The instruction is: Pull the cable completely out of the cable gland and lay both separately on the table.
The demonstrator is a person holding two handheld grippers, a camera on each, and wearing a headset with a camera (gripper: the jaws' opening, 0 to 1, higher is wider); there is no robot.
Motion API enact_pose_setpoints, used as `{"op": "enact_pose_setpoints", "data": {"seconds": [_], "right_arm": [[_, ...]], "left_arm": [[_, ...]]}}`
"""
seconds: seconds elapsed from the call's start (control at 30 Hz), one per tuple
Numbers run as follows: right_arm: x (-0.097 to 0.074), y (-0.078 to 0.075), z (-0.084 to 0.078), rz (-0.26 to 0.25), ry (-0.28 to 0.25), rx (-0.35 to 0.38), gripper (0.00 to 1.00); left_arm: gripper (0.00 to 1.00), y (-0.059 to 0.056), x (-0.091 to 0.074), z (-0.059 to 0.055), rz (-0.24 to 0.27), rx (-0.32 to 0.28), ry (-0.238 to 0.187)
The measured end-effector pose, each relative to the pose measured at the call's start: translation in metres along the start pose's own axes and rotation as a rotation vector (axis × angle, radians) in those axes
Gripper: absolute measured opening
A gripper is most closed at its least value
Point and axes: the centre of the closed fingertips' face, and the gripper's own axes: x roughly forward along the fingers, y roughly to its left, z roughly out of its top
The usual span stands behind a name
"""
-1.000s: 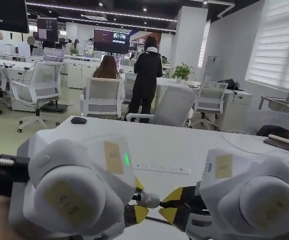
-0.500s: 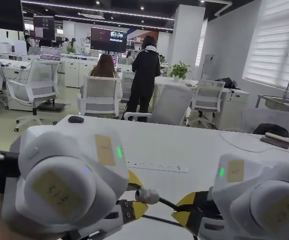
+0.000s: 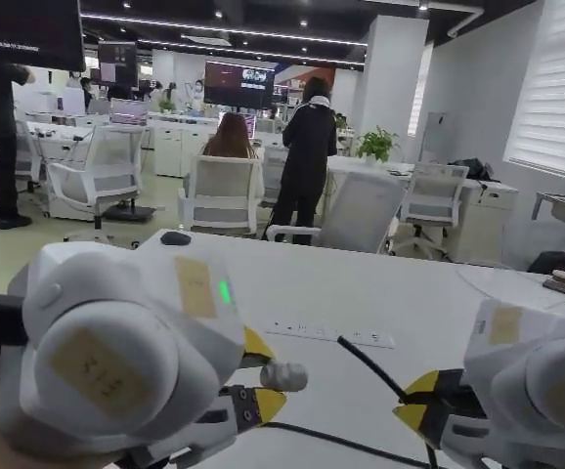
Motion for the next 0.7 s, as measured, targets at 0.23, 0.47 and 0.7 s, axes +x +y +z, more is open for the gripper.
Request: {"op": "enact_pose_setpoints", "data": {"seconds": [0.23,0.47,0.7], "right_arm": [[0.057,-0.081,-0.004,-0.073,0.035,0.01,0.04],[0.155,-0.132,-0.042,-0.065,0.083,0.164,0.04],[0.237,-0.127,-0.128,0.025,0.338,0.228,0.05]], "left_arm": [[0.16,0.022,-0.012,-0.004,0.079,-0.042,0.002],[0.16,0.046,-0.021,-0.013,0.17,-0.096,0.015],[0.16,0.052,-0.031,-0.023,0.214,-0.199,0.03]]}}
